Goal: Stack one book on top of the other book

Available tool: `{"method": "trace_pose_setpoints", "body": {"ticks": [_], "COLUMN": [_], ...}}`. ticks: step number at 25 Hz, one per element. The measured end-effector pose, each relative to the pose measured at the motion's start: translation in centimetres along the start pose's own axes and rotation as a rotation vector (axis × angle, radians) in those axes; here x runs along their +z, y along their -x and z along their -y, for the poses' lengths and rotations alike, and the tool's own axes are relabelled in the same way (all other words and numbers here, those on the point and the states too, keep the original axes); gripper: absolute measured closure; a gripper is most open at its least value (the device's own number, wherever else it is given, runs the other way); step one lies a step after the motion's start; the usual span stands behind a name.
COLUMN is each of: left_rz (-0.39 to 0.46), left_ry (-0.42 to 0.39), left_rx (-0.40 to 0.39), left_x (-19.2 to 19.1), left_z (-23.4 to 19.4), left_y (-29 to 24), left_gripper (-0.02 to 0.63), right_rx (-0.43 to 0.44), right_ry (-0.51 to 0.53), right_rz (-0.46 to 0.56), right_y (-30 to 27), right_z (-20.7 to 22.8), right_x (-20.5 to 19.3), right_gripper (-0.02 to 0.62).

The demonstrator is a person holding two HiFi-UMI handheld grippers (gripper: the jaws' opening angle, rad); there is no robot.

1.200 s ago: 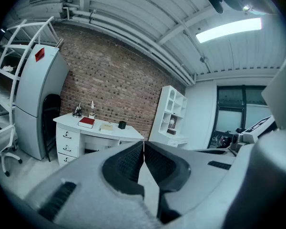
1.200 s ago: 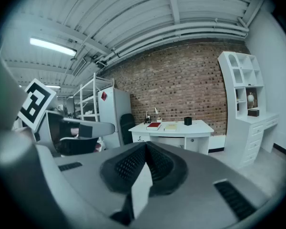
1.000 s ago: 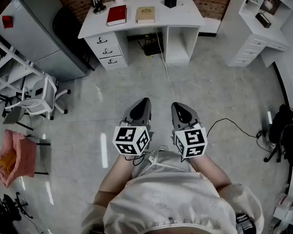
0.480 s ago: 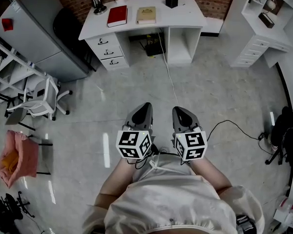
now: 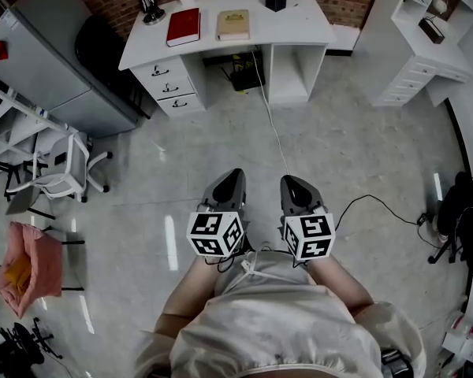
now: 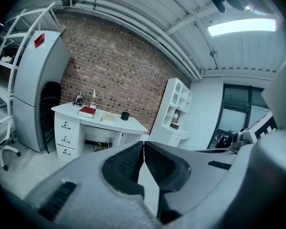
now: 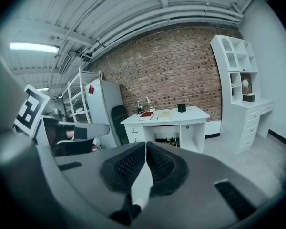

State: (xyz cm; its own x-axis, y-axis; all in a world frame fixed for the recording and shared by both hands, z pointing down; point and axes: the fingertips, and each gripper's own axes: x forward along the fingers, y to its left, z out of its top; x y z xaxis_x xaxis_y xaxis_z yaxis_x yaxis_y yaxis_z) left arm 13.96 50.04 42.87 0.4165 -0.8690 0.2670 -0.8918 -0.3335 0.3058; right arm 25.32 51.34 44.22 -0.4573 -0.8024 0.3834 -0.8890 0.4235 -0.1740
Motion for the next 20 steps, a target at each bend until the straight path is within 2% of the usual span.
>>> {"method": "trace_pose_setpoints", "body": {"ticks": [10,20], "left_rz": [0.004,0.029], "left_ry": [-0.002,-0.018], "left_rx": [-0.073,-0.088], "left_x": [6.4,14.9], "left_z": [-7.9,-21.1], "left_y": [-7.9,-12.9], "left_gripper": [0.584,0.584], "right_rx": [-0.087,-0.110], "right_ry": [0.007,0.016], "right_rz": [0.024,0.054], "right_y": [-10.3,-23.9], "right_z": [0.5,-4.4], "right_x": [6.2,13.3], "right_gripper": [0.568,0.568]}}
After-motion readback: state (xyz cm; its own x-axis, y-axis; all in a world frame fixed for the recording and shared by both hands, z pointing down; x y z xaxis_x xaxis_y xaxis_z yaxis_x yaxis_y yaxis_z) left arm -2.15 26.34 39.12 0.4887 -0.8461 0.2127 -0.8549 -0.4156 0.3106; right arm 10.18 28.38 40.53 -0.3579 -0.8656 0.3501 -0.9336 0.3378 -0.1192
